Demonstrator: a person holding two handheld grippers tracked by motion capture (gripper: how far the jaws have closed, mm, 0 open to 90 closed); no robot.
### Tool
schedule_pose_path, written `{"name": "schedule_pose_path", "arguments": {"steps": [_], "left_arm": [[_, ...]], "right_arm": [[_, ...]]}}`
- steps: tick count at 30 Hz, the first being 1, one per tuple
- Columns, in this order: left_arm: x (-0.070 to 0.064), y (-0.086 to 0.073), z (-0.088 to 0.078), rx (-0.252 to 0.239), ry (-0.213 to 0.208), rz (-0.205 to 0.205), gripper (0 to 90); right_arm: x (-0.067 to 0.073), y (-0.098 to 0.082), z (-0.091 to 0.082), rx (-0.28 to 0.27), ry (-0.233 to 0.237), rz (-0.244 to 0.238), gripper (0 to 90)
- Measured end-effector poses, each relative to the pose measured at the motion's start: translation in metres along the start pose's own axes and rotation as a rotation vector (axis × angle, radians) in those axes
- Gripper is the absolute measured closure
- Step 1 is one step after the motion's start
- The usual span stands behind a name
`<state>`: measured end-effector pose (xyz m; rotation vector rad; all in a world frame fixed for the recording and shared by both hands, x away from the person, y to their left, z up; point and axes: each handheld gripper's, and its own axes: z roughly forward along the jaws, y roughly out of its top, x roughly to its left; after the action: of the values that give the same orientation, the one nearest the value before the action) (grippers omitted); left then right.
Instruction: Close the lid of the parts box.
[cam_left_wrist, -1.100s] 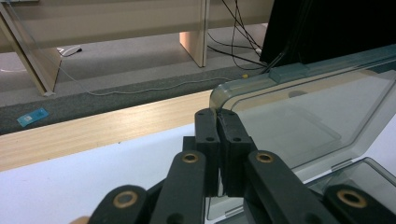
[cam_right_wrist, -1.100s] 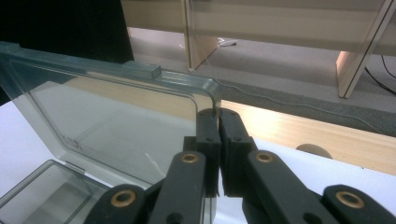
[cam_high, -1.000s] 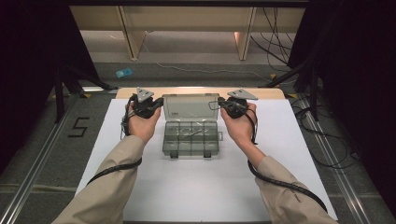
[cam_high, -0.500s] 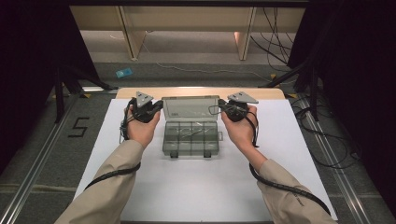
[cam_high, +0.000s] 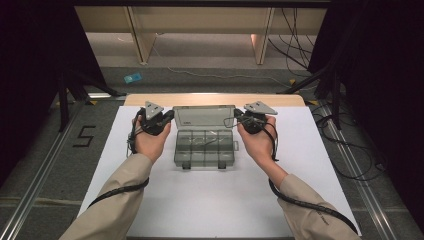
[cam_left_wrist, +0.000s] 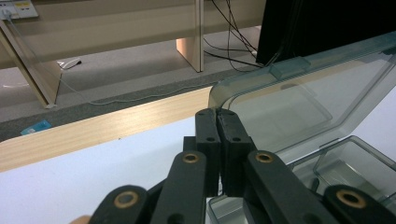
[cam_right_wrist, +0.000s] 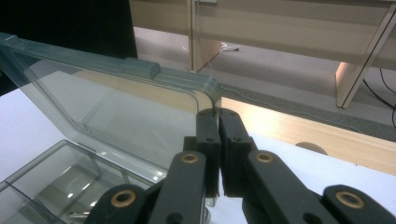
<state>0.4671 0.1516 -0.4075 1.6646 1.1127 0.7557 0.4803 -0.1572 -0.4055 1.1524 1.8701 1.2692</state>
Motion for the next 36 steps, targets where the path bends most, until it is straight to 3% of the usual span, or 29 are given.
{"name": "schedule_pose_path", "arguments": {"steps": [8, 23, 25, 36], "left_arm": [[-0.002, -0.004, -0.003, -0.002, -0.007, 0.013, 87.9], [-0.004, -0.011, -0.011, -0.009, -0.012, 0.045, 87.9], [-0.005, -0.012, -0.011, -0.012, -0.013, 0.045, 87.9], [-0.006, -0.016, -0.015, -0.011, -0.016, 0.063, 88.0]], "right_arm": [[0.002, -0.002, -0.003, 0.0, 0.016, 0.001, 88.5], [0.005, -0.007, -0.01, -0.02, -0.003, -0.05, 88.6], [0.006, -0.008, -0.011, -0.01, 0.011, -0.036, 88.6], [0.008, -0.011, -0.015, -0.011, 0.005, -0.063, 88.5]]}}
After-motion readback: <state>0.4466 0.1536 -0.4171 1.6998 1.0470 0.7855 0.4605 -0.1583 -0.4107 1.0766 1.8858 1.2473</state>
